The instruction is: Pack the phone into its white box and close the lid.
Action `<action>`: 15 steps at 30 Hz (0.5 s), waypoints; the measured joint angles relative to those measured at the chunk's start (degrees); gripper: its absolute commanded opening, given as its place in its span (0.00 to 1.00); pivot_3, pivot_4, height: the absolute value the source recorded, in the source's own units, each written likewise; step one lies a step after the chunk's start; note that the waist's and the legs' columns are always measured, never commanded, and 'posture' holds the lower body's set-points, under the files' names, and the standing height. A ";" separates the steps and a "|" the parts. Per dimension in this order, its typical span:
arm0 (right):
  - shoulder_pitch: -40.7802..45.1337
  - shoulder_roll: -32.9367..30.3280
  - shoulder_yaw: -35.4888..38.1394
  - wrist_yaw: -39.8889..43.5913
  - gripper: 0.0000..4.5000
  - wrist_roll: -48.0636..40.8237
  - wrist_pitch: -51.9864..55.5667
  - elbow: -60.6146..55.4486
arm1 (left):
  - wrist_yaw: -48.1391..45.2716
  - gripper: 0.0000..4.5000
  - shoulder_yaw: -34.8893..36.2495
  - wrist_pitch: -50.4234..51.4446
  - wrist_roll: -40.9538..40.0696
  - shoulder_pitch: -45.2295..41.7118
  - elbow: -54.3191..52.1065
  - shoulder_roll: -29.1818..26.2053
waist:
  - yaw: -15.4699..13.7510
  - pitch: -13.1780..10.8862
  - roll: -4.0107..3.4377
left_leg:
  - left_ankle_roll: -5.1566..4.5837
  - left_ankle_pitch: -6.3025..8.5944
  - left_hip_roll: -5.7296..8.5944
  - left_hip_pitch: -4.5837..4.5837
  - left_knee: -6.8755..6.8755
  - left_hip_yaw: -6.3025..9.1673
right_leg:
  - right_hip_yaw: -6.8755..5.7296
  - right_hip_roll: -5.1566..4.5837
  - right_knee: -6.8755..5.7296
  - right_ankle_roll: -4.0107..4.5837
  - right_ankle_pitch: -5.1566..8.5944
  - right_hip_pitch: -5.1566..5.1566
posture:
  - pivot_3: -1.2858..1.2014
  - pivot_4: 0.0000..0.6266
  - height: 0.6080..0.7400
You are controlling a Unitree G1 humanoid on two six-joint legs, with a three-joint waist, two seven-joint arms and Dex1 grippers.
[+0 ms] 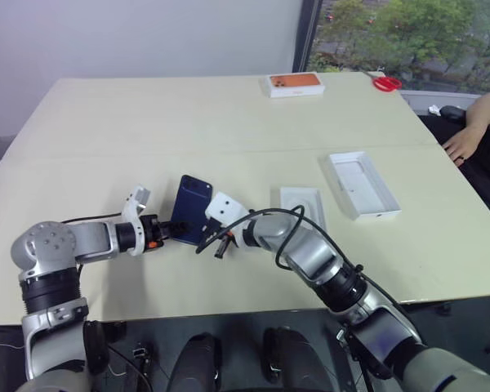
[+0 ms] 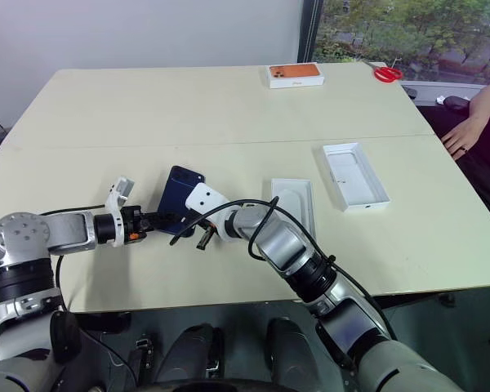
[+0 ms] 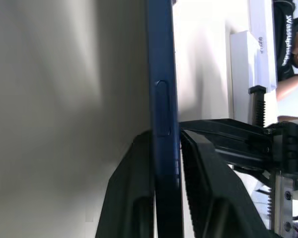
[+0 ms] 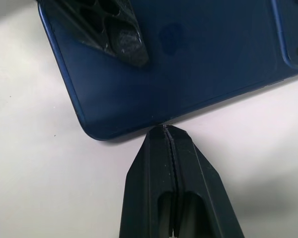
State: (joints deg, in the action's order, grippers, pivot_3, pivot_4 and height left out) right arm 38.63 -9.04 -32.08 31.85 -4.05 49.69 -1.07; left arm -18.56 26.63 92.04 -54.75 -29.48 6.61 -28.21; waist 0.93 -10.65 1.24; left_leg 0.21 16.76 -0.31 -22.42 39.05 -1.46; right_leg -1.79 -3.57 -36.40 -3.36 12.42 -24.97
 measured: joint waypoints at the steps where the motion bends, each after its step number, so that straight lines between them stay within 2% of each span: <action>1: -0.02 -0.01 0.01 0.02 0.00 0.03 0.03 -0.05 | 0.00 0.26 0.00 0.00 0.00 0.00 0.08 -0.03 | -0.02 0.00 0.00 | 0.00 0.00 0.00 0.00 -0.01 0.00 | 0.00 0.00 0.00 0.00 0.00 0.00 | 0.52 0.24 1.00; 6: -0.31 -0.19 0.05 0.05 0.00 0.45 0.33 -0.63 | 0.00 0.26 0.03 0.00 -0.30 0.00 0.31 -0.02 | -0.04 0.00 0.00 | 0.01 0.00 -0.01 0.00 -0.01 0.00 | 0.00 -0.01 0.01 0.00 0.00 -0.01 | 0.52 0.24 1.00; 9: -0.42 -0.72 0.05 0.12 0.00 0.54 0.88 -1.23 | -0.30 0.04 0.33 0.00 -1.47 0.00 1.05 0.05 | -0.05 0.00 0.00 | 0.01 0.00 -0.01 -0.01 -0.01 0.00 | 0.00 -0.02 0.02 0.00 0.00 -0.01 | 0.52 0.24 1.00; 10: -0.44 -1.01 0.05 0.12 0.00 0.57 1.24 -1.62 | -0.68 0.01 0.85 0.01 -2.56 -0.05 1.09 0.25 | -0.06 0.00 0.00 | 0.01 0.00 -0.01 -0.01 -0.01 0.00 | 0.01 -0.02 0.02 0.01 0.00 -0.01 | 0.52 0.24 1.00; 15: -0.44 -4.05 1.65 0.28 0.00 0.46 4.31 -5.35 | 0.16 0.01 1.24 0.01 -3.51 0.16 1.31 0.28 | -0.08 -0.03 0.01 | 0.01 0.00 -0.02 -0.11 -0.03 0.00 | 0.01 -0.03 0.02 0.01 0.00 -0.12 | 0.52 0.24 1.00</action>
State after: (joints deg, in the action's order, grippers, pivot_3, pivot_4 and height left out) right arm 38.19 -13.09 -30.43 32.13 -3.59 54.00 -6.42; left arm -18.40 27.87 92.05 -58.26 -29.32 7.91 -27.93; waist 0.85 -10.67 1.25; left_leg 0.22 16.76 -0.33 -22.53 39.02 -1.46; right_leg -1.79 -3.60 -36.38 -3.36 12.42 -25.09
